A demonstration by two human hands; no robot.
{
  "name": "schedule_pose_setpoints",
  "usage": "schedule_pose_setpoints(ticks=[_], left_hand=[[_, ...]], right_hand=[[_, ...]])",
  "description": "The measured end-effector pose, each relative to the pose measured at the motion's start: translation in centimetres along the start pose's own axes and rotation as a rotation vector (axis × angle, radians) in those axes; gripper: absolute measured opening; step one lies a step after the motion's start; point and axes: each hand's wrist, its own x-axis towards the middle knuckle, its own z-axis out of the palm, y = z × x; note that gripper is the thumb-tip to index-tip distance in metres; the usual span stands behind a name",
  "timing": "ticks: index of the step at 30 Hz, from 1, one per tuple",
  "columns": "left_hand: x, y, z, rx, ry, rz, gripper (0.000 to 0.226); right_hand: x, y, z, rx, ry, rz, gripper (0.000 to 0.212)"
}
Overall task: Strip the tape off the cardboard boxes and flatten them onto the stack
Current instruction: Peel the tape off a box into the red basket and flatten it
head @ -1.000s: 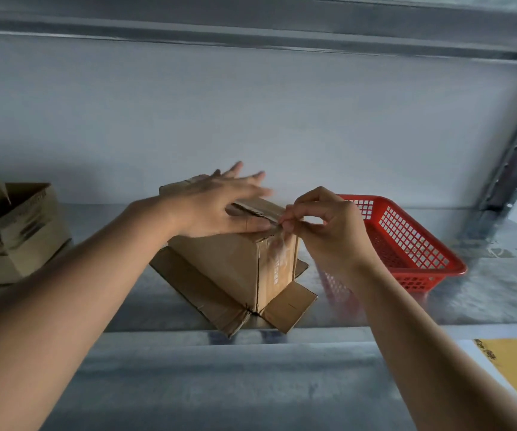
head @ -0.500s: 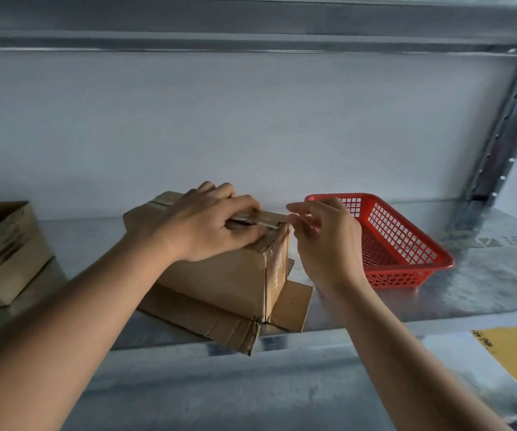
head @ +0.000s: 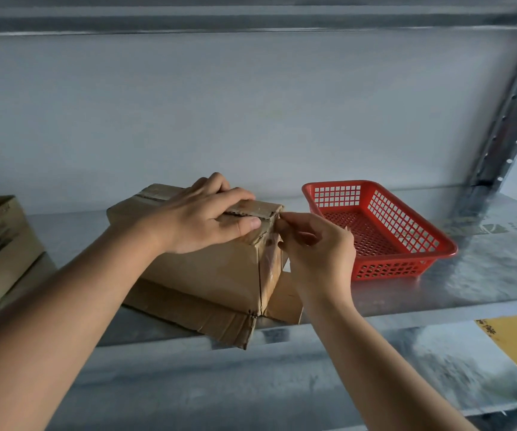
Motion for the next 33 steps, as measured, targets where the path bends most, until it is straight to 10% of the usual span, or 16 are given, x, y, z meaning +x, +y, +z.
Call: schedule_pose_setpoints(ticks=[33], left_hand=[[0.3,0.1,0.1,-0.140,0.041,-0.022,0.079]], right_hand=[[1.7,-3.7,0.9,0.213,-0.185,0.441,0.029]])
